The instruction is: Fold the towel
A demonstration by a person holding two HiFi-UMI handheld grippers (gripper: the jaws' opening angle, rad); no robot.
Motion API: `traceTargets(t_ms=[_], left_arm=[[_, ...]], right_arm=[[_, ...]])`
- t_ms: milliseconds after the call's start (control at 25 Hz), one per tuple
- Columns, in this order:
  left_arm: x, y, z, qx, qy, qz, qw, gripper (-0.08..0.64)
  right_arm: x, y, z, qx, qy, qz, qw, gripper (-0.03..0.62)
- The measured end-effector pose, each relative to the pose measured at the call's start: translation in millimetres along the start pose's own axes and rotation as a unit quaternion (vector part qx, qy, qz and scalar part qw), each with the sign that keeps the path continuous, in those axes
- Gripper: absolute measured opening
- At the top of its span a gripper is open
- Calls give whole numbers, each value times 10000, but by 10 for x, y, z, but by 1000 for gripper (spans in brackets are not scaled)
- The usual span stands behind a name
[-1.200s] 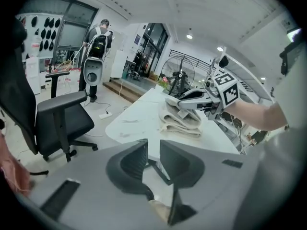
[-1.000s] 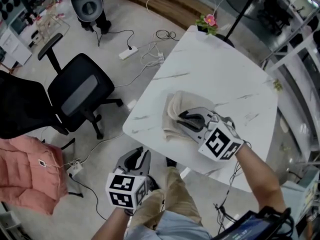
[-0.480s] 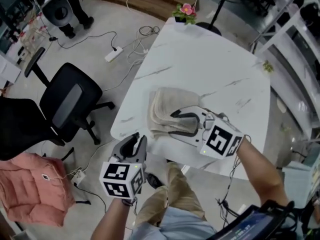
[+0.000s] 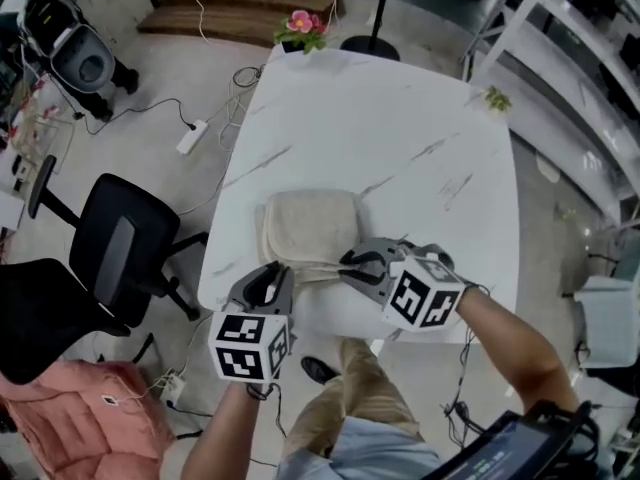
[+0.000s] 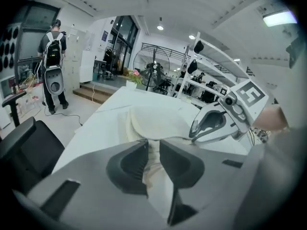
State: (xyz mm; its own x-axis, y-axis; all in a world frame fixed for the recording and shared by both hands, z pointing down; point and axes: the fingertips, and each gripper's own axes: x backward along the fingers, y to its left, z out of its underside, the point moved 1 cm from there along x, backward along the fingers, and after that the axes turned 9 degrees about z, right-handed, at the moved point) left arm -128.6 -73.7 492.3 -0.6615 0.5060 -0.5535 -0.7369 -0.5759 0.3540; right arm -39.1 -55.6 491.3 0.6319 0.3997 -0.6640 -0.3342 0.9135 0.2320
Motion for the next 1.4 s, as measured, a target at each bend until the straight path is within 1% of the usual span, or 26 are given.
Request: traceTargets(t_ms=[80,160,280,400,480,520,600,640,720,760,840,880,960,1040,1120,1160,1200,1280,1320,1400], left_arm=[[-86,-38,107,-44,175,66,9998,77],[-142,-42,189,-46,275,89,9996,77],[-190,1,244,17,301,66,9995,74],[-223,40,273,59,292,65,9995,71],[-213,54,271,73,288,60,9995,71],[-177,56,263,101,283,43,9995,71],[-34,53,247,203,233,-10,9995,75],[70,48,239,267,180,-47,9995,85],[336,22,175,346,-29,-171,9993,94],[488,-10,90,326,-204,-253,9989,94],[796,-104,-231,165,-701,-434,9965,94],[947,-154,-463,26,-1006,-544,9934,92],[1253,-263,-984,-347,-1644,-808,9825,80],[1560,-412,-1450,-715,-2235,-1042,9665,58],[1820,-559,-1837,-1001,-2743,-1197,9489,37],[1924,-619,-1990,-1112,-2933,-1267,9410,29],[2011,-671,-2101,-1200,-3074,-1335,9345,23],[2149,-762,-2209,-1330,-3251,-1441,9251,18],[2204,-799,-2224,-1372,-3308,-1478,9219,18],[2292,-852,-2225,-1380,-3393,-1513,9181,17]], right_arm=[[-4,-3,179,108,245,56,9996,51],[-6,-1,249,50,312,53,9995,47],[-76,26,298,-45,394,49,9992,41],[-136,42,314,-199,338,154,9991,38],[-121,28,294,-415,204,177,9988,40],[-85,21,271,-617,118,160,9979,48],[54,1,192,-1068,-55,154,9941,102],[149,-24,123,-1246,-165,208,9918,114],[371,-109,-81,-1572,-467,466,9854,120],[495,-162,-216,-1729,-662,653,9805,119],[752,-292,-562,-1939,-1142,1076,9684,118],[877,-374,-780,-2003,-1413,1298,9607,118],[1111,-538,-1250,-2097,-1914,1725,9432,116],[1308,-620,-1627,-2083,-2244,2085,9289,81],[1483,-675,-1941,-1897,-2507,2406,9183,29],[1565,-697,-2092,-1758,-2653,2539,9134,21],[1640,-707,-2226,-1633,-2805,2642,9082,15],[1759,-697,-2397,-1533,-3057,2791,8973,15],[1804,-690,-2436,-1545,-3133,2862,8922,14],[1873,-683,-2456,-1620,-3209,3002,8836,14]])
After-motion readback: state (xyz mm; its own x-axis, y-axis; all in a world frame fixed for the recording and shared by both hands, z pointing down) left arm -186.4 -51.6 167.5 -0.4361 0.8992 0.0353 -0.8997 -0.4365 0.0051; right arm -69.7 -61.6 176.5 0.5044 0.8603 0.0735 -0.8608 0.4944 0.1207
